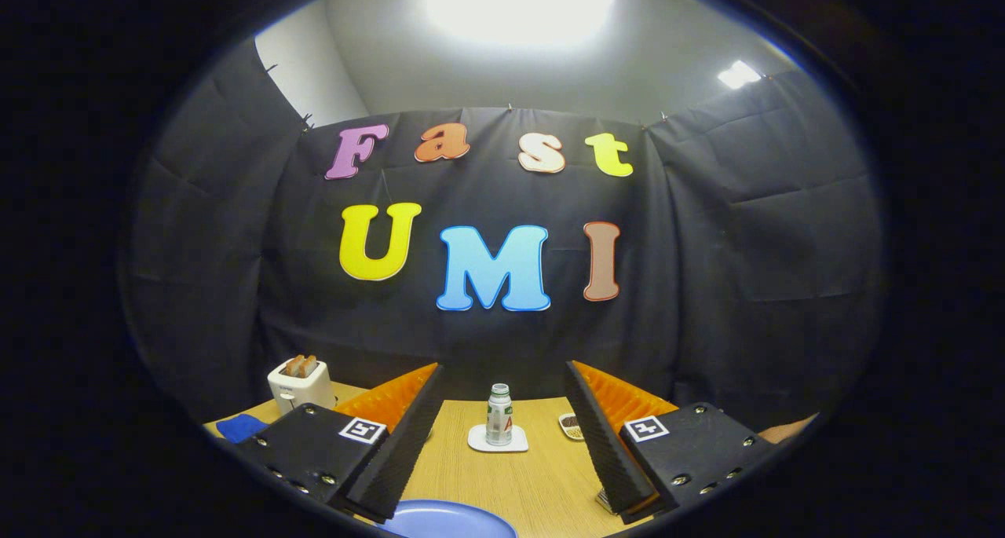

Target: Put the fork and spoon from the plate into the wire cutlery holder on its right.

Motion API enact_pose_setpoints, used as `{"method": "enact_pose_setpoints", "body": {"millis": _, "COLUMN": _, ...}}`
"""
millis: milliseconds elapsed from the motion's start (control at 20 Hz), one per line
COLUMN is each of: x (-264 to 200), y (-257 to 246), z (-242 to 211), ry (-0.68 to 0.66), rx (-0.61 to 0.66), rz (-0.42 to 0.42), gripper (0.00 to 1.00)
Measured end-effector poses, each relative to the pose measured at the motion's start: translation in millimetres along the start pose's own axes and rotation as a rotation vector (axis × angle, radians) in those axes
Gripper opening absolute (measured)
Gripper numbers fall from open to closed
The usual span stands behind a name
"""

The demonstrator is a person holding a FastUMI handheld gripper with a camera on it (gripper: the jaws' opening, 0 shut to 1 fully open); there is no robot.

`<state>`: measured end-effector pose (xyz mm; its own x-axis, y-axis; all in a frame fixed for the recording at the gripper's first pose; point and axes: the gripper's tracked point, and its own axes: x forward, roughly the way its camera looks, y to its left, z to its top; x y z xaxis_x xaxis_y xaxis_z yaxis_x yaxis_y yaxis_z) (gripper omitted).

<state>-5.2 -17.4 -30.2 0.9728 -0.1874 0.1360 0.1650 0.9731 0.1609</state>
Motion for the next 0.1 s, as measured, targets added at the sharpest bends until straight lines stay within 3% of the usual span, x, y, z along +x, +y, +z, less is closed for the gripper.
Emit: {"method": "enact_pose_setpoints", "body": {"millis": 100, "x": 2.9, "y": 10.7, "z": -2.6, "ry": 0.013, "rx": 0.007, "rz": 0.041, "gripper": 0.94}}
